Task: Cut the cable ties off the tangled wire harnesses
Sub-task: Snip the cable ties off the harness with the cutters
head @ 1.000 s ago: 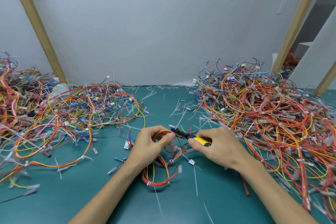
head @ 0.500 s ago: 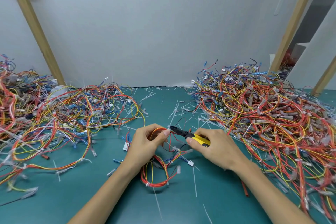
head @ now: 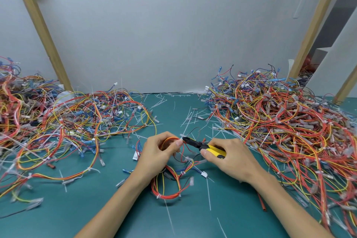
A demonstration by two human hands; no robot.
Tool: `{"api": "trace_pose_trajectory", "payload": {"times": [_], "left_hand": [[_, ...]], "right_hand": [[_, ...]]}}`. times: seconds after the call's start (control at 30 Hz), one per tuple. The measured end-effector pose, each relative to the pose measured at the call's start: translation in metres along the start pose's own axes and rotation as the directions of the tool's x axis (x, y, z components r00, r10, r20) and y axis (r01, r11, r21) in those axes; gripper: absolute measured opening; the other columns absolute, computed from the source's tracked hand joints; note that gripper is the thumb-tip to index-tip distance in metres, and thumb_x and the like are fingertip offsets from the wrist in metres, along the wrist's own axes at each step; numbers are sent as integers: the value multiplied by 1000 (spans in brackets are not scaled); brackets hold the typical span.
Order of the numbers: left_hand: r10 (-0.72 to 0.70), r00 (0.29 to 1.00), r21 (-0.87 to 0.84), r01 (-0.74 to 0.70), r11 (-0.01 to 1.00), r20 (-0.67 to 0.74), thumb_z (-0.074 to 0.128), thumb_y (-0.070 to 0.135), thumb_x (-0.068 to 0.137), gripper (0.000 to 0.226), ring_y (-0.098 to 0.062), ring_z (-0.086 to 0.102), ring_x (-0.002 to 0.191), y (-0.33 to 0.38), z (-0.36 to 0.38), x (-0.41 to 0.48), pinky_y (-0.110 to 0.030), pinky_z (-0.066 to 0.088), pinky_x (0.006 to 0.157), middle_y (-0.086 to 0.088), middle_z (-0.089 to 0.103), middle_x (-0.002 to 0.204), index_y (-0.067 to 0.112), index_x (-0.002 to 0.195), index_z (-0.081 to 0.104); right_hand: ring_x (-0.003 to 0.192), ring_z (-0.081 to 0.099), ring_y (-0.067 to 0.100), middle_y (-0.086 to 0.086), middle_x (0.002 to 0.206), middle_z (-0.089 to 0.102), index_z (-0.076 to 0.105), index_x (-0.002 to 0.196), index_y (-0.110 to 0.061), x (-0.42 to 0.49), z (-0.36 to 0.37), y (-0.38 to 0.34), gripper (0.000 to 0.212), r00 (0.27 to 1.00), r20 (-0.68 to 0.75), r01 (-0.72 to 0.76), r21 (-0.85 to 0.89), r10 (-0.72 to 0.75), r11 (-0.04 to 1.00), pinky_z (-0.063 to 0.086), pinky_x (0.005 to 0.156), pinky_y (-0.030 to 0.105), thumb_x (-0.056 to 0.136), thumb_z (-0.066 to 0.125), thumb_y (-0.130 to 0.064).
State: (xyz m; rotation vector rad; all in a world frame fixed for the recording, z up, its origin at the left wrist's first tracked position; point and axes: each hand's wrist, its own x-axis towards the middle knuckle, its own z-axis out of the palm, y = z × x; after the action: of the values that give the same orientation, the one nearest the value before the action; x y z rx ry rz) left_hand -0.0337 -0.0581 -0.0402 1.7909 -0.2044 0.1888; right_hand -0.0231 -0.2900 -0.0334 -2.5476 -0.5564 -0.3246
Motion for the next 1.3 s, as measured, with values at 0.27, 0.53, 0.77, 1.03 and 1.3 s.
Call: {"api": "trace_pose_trajectory", "payload": {"times": [0.27, 0.53, 0.77, 1.03, 1.3], "left_hand": [[-15, 1000, 29, 15, 999, -3, 69, 25, 89, 15, -9, 60, 64, -1, 0, 0, -22, 47, 67, -4, 70, 70, 15, 79, 69], [-39, 999, 13, 39, 999, -38, 69, 24, 89, 17, -10, 57, 62, -3, -1, -1, -26, 45, 67, -5, 68, 67, 14, 76, 69], [-38, 999, -4, 38, 999, -31, 69, 25, 89, 18, -8, 57, 61, 0, 0, -1, -18, 44, 63, -2, 67, 66, 12, 77, 69], [-19, 999, -33, 18, 999, -34, 69, 23, 89, 19, -8, 55, 61, 1, 0, -1, -16, 42, 61, 1, 65, 65, 8, 78, 68], [-17, 1000, 81, 18, 997, -13, 69, 20, 90, 12, -10, 59, 64, -3, -1, 0, -30, 47, 69, -5, 69, 68, 17, 78, 69]], "right_hand": [[58, 47, 11, -5, 55, 52, 57, 67, -32, 0, -1, -1, 47, 999, -33, 18, -29, -19, 999, 33, 52, 25, 79, 42, -75], [52, 44, 11, -2, 51, 50, 64, 72, -25, 2, 1, -7, 54, 997, -76, 29, -62, -34, 998, 27, 50, 22, 76, 42, -74], [56, 45, 14, 1, 54, 50, 59, 67, -20, 2, 4, -9, 64, 999, -28, -43, 23, 44, 999, 35, 55, 33, 78, 34, -78], [59, 50, 14, 0, 59, 57, 64, 74, -29, 0, 5, -8, 60, 997, -49, -54, 41, 56, 998, 39, 59, 32, 75, 36, -82], [63, 50, 8, -10, 61, 56, 63, 80, -32, -1, 6, -10, 55, 999, -41, -7, -11, 6, 1000, 34, 56, 30, 77, 35, -79]]}}
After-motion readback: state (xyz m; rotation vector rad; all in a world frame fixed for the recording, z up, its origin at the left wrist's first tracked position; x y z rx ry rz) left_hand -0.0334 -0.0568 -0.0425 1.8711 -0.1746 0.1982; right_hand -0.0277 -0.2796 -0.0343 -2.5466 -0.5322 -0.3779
